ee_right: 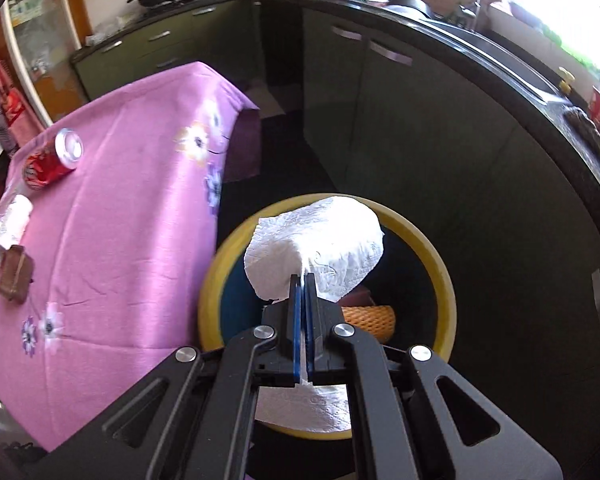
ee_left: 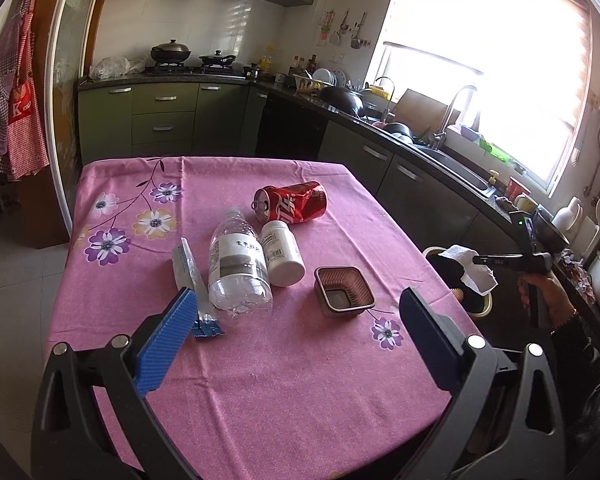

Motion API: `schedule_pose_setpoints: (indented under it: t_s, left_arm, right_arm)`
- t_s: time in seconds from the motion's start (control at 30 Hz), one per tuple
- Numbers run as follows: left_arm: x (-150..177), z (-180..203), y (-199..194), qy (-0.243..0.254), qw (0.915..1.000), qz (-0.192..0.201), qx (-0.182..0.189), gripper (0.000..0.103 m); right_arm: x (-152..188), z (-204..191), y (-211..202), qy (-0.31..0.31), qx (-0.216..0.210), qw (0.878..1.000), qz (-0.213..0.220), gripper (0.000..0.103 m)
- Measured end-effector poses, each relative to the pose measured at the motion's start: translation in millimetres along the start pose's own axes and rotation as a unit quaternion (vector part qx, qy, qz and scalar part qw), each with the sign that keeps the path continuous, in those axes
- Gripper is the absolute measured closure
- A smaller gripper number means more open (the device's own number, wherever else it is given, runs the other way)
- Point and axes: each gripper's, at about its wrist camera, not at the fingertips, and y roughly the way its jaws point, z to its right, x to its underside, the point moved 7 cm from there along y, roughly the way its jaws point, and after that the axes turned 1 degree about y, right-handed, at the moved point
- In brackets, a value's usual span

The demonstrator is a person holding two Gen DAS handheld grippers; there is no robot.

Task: Collect trash
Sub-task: 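Carry the tissue over the bin and open the right gripper, then close the left gripper around the clear water bottle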

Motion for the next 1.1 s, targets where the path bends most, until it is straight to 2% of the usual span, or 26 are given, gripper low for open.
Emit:
schedule_pose_setpoints:
  t_s: [0.1, 0.13, 0.17, 0.2, 0.37, 0.47, 0.6, 0.77, 0.93, 1.0, 1.07, 1.1]
  left_arm:
    - [-0.8, 3.4, 1.8, 0.003, 1.0, -0.002, 0.001, 0.007]
    - [-1.1, 3.9, 2.0, 0.004, 1.0, -0.003, 0.001, 0.007]
    - [-1.1, 4.0, 2.2, 0.004, 1.0, -0.003, 0.001, 0.007]
    - [-1.1, 3.9, 2.6, 0.004, 1.0, -0.003, 0.0, 0.007]
    - [-0.1, -0.8, 5.6, 0.002, 0.9999, -0.009, -0.005, 0.007]
    - [2.2, -5.1, 11.0, -0.003, 0.9999, -0.014, -0.009, 0.007]
    - [7.1, -11.5, 24.0, -0.008, 0.9993, -0.033, -0.018, 0.007]
    - [1.5, -21.6, 47.2, 0.0, 0.9972, -0.063, -0.041, 0.007]
    - [-19.1, -31.6, 79.9, 0.006, 0.9934, -0.105, -0.046, 0.007]
    - [-26.7, -35.4, 92.9, 0.011, 0.9905, -0.126, -0.054, 0.012]
    - [-33.8, -38.2, 106.0, 0.018, 0.9869, -0.151, -0.055, 0.026]
    - [-35.6, -39.8, 112.0, 0.015, 0.985, -0.163, -0.053, 0.027]
  right_arm:
    - [3.7, 20.1, 31.7, 0.014, 0.019, 0.999, -0.028, 0.094]
    - [4.4, 24.3, 41.0, 0.018, 0.024, 0.999, -0.036, 0.081]
    - [3.6, 29.8, 47.7, 0.025, 0.032, 0.999, -0.036, 0.06]
    - [2.4, 34.9, 51.3, 0.034, 0.04, 0.998, -0.035, 0.054]
    - [0.6, 35.4, 28.7, 0.057, 0.03, 0.998, 0.0, 0.051]
    - [1.9, 10.8, -2.8, 0.048, 0.014, 0.998, 0.031, 0.044]
    - [20.1, -18.9, -40.6, 0.039, -0.022, 0.997, 0.067, 0.042]
    - [43.1, -44.1, -56.3, 0.026, -0.048, 0.996, 0.07, 0.04]
    - [51.8, -59.7, -56.0, 0.021, -0.065, 0.996, 0.065, 0.04]
    - [55.1, -62.7, -51.3, 0.021, -0.069, 0.996, 0.06, 0.04]
    - [56.3, -63.3, -45.9, 0.022, -0.075, 0.995, 0.056, 0.04]
    - [57.2, -63.7, -43.6, 0.023, -0.078, 0.995, 0.054, 0.04]
